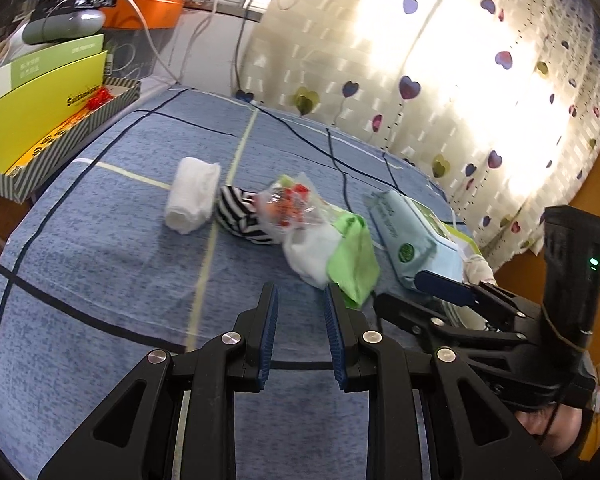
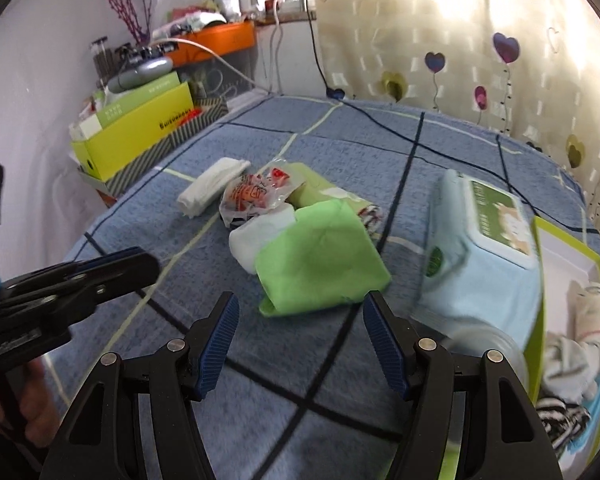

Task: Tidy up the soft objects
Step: 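Withdraw both tools from the box toward the green cloth on the bed, then close the right gripper on the green cloth and lift it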

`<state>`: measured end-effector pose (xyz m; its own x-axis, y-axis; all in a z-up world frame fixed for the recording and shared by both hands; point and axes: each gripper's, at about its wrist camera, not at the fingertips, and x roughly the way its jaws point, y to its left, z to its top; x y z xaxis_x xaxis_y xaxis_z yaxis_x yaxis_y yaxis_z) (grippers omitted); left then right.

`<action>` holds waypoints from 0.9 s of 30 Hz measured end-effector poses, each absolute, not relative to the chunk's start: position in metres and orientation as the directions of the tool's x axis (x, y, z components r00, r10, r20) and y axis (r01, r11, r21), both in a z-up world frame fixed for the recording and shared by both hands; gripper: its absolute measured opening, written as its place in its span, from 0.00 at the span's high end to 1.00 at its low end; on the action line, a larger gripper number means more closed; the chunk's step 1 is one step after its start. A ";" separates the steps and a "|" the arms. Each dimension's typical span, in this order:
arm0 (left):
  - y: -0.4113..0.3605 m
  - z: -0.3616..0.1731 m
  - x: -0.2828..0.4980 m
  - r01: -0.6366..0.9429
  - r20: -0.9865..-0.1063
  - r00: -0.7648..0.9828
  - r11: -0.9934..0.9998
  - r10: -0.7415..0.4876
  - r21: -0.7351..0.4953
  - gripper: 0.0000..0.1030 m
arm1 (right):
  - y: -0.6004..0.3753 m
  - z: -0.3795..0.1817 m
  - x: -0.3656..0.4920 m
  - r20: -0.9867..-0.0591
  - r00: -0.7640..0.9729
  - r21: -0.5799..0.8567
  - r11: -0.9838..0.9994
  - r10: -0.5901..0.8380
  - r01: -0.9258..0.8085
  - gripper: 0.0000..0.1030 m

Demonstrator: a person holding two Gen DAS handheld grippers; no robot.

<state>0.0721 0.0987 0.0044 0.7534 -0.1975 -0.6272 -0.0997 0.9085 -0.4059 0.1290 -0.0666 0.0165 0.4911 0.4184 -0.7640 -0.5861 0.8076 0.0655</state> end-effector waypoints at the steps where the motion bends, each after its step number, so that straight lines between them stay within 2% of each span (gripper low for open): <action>1: 0.103 0.003 0.072 -0.106 -0.627 0.754 0.906 -0.196 -0.410 0.76 | -0.061 0.014 0.134 -0.768 0.492 0.062 0.812 0.410 -0.580 0.37; 12: 0.127 -0.005 0.078 -0.120 -0.616 0.760 0.887 -0.207 -0.446 0.76 | -0.042 0.006 0.183 -0.795 0.510 0.070 0.885 0.328 -0.460 0.37; 15: 0.129 -0.006 0.079 -0.113 -0.613 0.760 0.884 -0.217 -0.453 0.76 | -0.039 -0.002 0.190 -0.825 0.467 0.089 0.888 0.320 -0.451 0.38; 17: 0.130 -0.007 0.079 -0.112 -0.613 0.758 0.882 -0.221 -0.457 0.76 | -0.037 -0.008 0.190 -0.834 0.432 0.120 0.877 0.343 -0.465 0.57; 19: 0.130 -0.008 0.080 -0.115 -0.616 0.756 0.882 -0.221 -0.457 0.76 | -0.035 -0.008 0.185 -0.830 0.419 0.138 0.862 0.369 -0.487 0.83; 23: 0.131 -0.007 0.080 -0.122 -0.620 0.755 0.884 -0.213 -0.452 0.76 | -0.033 -0.005 0.174 -0.822 0.418 0.134 0.846 0.386 -0.517 0.91; 27: 0.129 -0.006 0.082 -0.118 -0.621 0.754 0.886 -0.214 -0.448 0.76 | -0.040 -0.003 0.169 -0.814 0.410 0.163 0.838 0.412 -0.520 0.93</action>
